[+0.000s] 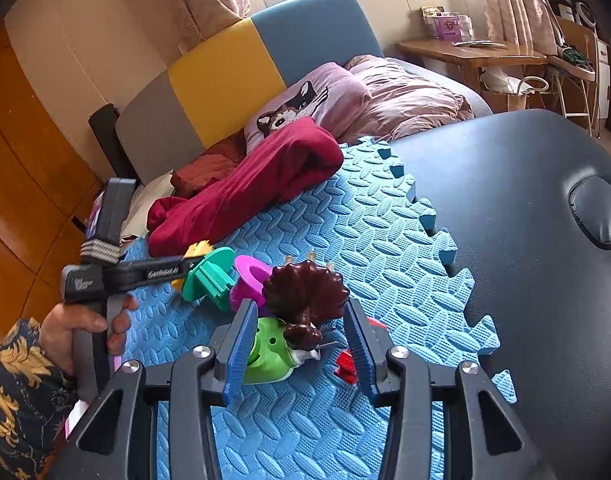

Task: Organize rigid objects
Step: 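Grasp the yellow flat toy with the left gripper, then grasp the green flanged spool with the right gripper, then carry the yellow toy into the tray and open the left gripper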

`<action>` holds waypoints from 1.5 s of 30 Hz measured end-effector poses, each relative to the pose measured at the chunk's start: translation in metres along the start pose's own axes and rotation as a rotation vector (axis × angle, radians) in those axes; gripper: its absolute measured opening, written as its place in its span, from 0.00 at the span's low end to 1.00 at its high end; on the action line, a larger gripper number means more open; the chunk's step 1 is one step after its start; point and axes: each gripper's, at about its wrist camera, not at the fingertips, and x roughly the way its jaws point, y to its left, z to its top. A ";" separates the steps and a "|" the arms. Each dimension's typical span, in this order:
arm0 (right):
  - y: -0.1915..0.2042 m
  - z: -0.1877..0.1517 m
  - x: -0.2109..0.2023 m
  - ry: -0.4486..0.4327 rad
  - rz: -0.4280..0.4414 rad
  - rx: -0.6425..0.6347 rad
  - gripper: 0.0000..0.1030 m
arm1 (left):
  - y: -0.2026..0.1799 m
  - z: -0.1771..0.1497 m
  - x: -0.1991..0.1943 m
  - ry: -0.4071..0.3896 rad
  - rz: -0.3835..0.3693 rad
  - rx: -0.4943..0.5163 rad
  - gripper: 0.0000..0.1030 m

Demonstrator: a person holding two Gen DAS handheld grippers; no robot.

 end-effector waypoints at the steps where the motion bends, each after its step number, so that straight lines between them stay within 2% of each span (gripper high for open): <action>1: 0.000 0.000 0.000 -0.003 0.000 -0.001 0.44 | 0.005 -0.009 -0.004 -0.006 0.001 -0.027 0.27; 4: 0.000 0.000 -0.001 -0.004 0.001 -0.002 0.44 | 0.015 -0.035 -0.017 -0.030 0.016 -0.084 0.27; 6: 0.001 0.000 -0.002 -0.003 0.009 -0.005 0.44 | 0.013 -0.055 -0.027 -0.029 0.049 -0.089 0.27; 11: 0.009 -0.003 -0.001 0.005 0.047 -0.041 0.44 | -0.002 -0.102 -0.050 -0.019 0.076 -0.085 0.27; 15: 0.026 -0.009 0.001 0.026 0.092 -0.122 0.44 | -0.017 -0.136 -0.072 -0.044 0.087 -0.075 0.27; 19: 0.049 -0.019 0.010 0.086 0.154 -0.228 0.44 | -0.030 -0.167 -0.096 -0.085 0.078 -0.076 0.27; 23: 0.082 -0.027 0.021 0.136 0.185 -0.361 0.44 | -0.038 -0.191 -0.117 -0.127 0.032 -0.076 0.27; 27: 0.109 -0.019 0.042 0.168 0.146 -0.476 0.43 | -0.041 -0.207 -0.132 -0.166 0.006 -0.059 0.27; 33: 0.140 0.005 0.084 0.187 -0.003 -0.623 0.43 | -0.036 -0.216 -0.142 -0.195 -0.053 -0.067 0.27; 37: 0.159 0.007 0.122 0.261 -0.119 -0.771 0.43 | -0.032 -0.219 -0.149 -0.213 -0.089 -0.078 0.27; 39: 0.162 0.004 0.140 0.298 -0.167 -0.804 0.44 | -0.029 -0.221 -0.151 -0.216 -0.108 -0.088 0.27; 40: 0.162 0.001 0.149 0.330 -0.188 -0.809 0.38 | -0.029 -0.222 -0.152 -0.218 -0.112 -0.091 0.27; 41: 0.162 -0.003 0.153 0.347 -0.189 -0.808 0.29 | -0.028 -0.223 -0.154 -0.221 -0.114 -0.093 0.27; 45: 0.169 -0.024 0.138 0.327 -0.089 -0.785 0.29 | -0.024 -0.229 -0.162 -0.238 -0.115 -0.098 0.27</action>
